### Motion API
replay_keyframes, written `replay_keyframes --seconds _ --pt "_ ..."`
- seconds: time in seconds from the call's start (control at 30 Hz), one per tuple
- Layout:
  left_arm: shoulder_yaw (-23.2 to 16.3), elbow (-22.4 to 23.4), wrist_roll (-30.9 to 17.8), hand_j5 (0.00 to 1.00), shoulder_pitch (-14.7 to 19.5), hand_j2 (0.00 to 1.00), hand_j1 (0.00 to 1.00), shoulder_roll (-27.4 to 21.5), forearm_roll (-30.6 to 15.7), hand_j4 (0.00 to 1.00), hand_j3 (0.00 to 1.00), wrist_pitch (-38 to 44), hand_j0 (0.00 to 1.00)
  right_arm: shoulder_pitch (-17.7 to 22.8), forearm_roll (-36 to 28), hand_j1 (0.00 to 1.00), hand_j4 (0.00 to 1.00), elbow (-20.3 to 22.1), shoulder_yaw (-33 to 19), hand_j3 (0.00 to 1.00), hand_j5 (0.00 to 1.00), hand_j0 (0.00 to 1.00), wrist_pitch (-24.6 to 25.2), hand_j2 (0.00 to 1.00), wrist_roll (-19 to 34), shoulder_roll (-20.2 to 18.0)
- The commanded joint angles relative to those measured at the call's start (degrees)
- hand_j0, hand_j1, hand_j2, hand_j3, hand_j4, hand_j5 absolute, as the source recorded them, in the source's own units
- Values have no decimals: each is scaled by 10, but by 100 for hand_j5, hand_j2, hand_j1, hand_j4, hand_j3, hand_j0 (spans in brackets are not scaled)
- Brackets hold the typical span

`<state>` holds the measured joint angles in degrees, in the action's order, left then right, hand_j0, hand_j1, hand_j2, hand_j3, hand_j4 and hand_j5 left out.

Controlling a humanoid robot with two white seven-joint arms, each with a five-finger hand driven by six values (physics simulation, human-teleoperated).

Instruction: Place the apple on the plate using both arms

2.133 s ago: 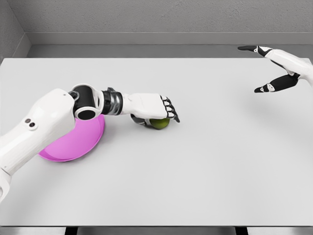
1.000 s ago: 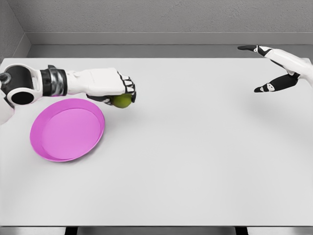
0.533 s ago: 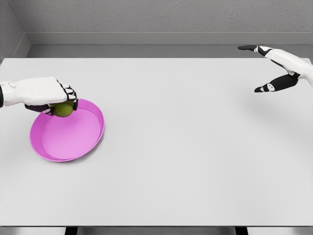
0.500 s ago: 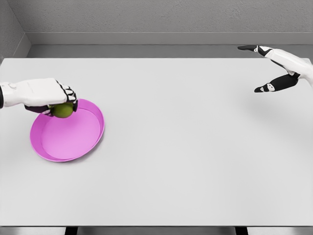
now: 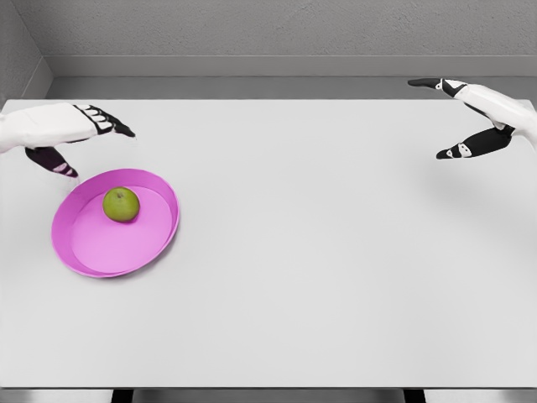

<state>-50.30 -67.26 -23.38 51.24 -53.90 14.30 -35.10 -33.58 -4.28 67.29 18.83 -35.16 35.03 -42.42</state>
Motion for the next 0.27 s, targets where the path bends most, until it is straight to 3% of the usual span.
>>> replay_keyframes --seconds 0.0,0.07,0.23 --pt "51 124 0 100 0 100 100 42 -52 100 100 1 100 0 -5 100 100 0 0 100 100 100 2 100 0 -1" --pt "67 169 0 100 0 100 100 64 -52 100 100 1 100 0 -5 100 100 0 0 100 100 100 2 100 0 -1" --pt "63 168 -1 100 -3 100 100 79 -48 100 100 1 100 1 -5 100 100 0 0 100 100 100 2 100 0 -1"
